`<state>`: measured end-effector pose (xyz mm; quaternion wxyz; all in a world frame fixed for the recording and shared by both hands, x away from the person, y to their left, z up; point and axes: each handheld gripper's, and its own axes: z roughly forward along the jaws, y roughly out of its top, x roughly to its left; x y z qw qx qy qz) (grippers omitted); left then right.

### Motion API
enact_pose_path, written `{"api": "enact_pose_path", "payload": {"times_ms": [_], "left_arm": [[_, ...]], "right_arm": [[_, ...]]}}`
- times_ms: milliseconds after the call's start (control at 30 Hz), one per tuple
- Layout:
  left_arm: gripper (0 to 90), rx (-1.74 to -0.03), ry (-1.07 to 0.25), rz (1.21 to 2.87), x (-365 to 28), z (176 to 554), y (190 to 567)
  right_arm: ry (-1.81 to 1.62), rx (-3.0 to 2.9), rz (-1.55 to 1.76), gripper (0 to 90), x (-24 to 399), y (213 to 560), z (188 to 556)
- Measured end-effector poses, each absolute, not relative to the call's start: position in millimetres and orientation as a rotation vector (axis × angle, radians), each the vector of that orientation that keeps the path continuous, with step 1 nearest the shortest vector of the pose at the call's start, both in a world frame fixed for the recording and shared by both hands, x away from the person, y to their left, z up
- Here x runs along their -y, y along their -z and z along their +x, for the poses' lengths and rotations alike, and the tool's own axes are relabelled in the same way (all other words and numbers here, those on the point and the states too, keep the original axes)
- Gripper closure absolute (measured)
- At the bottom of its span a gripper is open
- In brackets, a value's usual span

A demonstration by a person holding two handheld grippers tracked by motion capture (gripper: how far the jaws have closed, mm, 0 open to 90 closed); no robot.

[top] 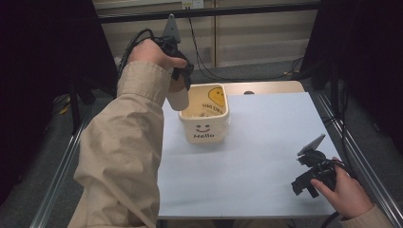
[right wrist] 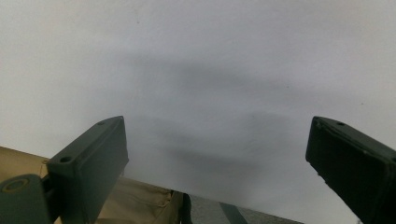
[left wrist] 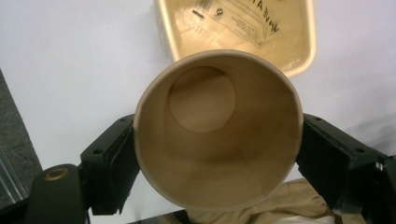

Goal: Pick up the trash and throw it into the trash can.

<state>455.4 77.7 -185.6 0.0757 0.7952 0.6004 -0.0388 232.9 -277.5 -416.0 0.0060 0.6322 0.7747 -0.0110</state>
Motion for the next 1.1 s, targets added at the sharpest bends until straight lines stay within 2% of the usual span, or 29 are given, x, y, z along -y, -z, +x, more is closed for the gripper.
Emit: {"api": "enact_pose_path", "payload": {"times_ms": [333, 867, 1100], "left_arm": [[19.2, -1.787, 0.122, 2.381, -54, 472, 193], [18.8, -1.768, 0.047, 2.412, -42, 484, 221], [18.4, -1.763, 0.059, 2.432, -40, 487, 234]], "right_arm": [[0.029, -2.428, 1.973, 5.5, 278, 414, 233], [0.018, -2.427, 1.964, 5.5, 277, 414, 233], [0.014, -2.419, 1.967, 5.6, 277, 412, 233]]}}
